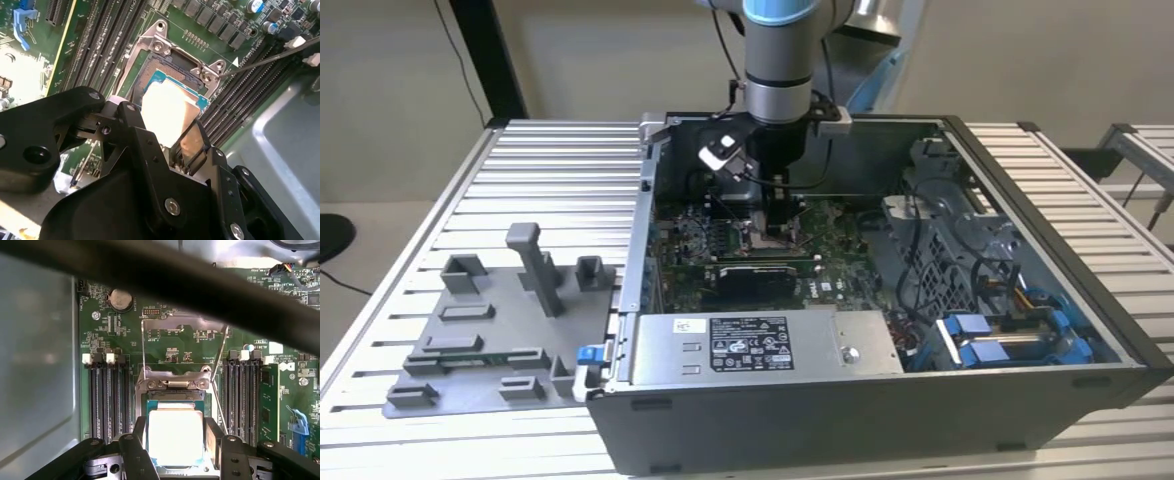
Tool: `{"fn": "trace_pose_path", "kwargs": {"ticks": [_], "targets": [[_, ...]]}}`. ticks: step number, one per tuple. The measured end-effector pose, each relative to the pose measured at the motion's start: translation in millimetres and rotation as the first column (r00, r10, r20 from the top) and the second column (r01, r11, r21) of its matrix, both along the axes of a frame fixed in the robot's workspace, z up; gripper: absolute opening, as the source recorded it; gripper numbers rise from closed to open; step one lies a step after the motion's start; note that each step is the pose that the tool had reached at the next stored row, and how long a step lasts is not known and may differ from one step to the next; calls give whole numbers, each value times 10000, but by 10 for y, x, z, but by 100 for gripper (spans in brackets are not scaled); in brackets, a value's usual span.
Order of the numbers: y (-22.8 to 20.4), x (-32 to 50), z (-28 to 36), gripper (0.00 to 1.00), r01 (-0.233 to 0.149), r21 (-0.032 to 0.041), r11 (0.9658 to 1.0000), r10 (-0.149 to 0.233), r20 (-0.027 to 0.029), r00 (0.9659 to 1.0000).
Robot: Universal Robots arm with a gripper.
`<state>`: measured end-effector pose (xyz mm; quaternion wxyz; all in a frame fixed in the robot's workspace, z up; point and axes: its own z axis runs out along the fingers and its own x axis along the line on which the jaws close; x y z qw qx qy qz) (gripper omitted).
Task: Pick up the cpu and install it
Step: 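Place the cpu into insertion slot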
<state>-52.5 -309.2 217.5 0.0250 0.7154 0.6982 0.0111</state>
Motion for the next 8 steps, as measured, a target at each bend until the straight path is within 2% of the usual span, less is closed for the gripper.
{"fn": "trace_pose_path", "kwargs": {"ticks": [8], "targets": [[0, -4, -80, 0, 1, 0, 10000, -1, 2, 10000]]}}
